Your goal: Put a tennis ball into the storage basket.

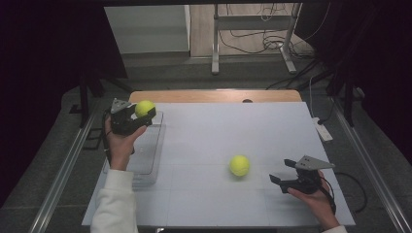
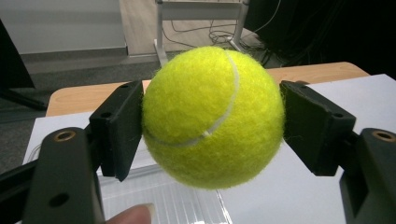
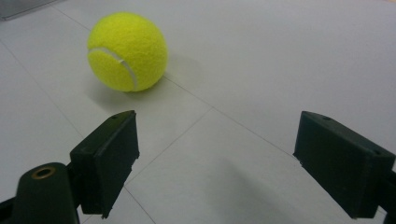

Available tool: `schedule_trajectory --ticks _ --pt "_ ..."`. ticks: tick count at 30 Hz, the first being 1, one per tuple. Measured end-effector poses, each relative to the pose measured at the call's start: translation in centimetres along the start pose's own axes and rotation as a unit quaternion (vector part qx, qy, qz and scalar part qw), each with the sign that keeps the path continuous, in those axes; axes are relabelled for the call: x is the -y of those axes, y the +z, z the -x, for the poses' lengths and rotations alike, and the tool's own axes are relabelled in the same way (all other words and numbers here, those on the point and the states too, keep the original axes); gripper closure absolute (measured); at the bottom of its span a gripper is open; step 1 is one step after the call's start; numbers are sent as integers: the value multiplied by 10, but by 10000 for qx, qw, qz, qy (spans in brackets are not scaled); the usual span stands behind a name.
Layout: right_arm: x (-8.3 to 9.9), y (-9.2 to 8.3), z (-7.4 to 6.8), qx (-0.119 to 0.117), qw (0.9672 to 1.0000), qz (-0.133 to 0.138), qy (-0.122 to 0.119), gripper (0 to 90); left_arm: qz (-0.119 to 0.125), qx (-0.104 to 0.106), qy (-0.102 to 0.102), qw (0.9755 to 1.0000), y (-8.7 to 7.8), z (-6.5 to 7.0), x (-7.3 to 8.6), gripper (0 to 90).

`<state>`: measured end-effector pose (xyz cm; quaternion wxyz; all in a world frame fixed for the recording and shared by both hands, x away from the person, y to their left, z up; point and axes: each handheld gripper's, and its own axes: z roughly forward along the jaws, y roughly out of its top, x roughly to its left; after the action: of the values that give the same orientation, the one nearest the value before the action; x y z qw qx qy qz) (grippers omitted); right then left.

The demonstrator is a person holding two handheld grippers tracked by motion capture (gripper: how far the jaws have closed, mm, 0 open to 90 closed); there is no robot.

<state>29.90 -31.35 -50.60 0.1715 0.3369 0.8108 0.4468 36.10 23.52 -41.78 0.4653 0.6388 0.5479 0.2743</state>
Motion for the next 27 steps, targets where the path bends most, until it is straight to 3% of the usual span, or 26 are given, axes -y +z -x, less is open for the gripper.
schedule_trajectory --ticks 13,27 --pt "0 0 0 -6 10000 5 1 141 -54 -308 26 9995 0 -9 3 264" --pt "0 0 0 0 10000 -1 0 143 -90 -492 23 9987 2 -22 5 263"
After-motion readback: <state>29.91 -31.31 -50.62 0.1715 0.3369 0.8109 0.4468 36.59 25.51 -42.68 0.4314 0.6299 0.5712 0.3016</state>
